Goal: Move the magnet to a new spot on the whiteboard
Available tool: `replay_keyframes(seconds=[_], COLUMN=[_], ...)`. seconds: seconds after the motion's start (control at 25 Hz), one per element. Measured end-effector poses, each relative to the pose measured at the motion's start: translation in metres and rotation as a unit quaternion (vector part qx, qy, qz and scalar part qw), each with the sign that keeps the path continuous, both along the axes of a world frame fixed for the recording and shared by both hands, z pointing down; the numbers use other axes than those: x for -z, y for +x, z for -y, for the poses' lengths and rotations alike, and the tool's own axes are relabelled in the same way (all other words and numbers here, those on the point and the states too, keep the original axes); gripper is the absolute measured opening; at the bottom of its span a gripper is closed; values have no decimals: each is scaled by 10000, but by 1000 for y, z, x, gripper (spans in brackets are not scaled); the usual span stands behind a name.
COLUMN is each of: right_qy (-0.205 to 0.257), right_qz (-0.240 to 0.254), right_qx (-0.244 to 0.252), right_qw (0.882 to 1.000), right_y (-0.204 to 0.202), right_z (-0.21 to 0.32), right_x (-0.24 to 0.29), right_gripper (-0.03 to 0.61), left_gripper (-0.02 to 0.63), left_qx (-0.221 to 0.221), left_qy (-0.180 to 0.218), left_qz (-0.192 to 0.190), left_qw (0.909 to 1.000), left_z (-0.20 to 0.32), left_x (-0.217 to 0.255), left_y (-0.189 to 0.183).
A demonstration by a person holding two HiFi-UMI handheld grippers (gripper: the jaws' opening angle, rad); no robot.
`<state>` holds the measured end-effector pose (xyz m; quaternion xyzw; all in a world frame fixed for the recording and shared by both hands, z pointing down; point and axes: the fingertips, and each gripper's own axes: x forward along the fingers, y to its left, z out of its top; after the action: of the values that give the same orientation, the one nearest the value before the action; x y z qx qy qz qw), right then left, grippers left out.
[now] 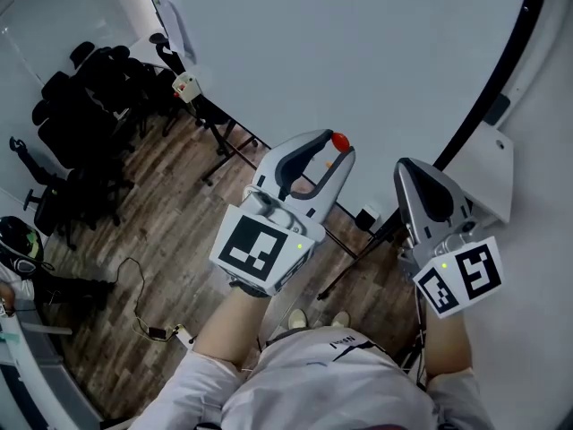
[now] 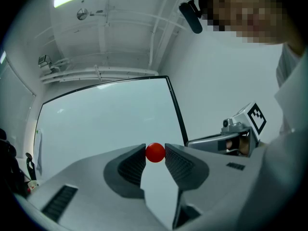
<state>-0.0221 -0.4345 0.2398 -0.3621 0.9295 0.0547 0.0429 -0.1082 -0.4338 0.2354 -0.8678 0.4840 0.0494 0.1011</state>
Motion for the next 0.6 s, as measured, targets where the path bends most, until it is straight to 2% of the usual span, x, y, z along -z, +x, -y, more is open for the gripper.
replay_keyframes(seconds=[0.2, 0.36, 0.6], right_qy=[-173, -345, -743], right_qz=[-18, -44, -151], right_qx=[-66, -163, -570], right_qw=[9998, 9993, 9955], right_y=[-10, -10, 11], right_z=[2, 5, 6], right_x=[-20, -46, -89], right_gripper=[6, 6, 6], left_gripper=[130, 130, 130], left_qx=[-24, -116, -418], left_qy=[-69, -296, -435], left_qz=[14, -158, -212], left_qw=[10000, 9994, 9980], left_z=[15, 37, 65], left_x=[-36, -82, -132], left_y=[-4, -2, 31])
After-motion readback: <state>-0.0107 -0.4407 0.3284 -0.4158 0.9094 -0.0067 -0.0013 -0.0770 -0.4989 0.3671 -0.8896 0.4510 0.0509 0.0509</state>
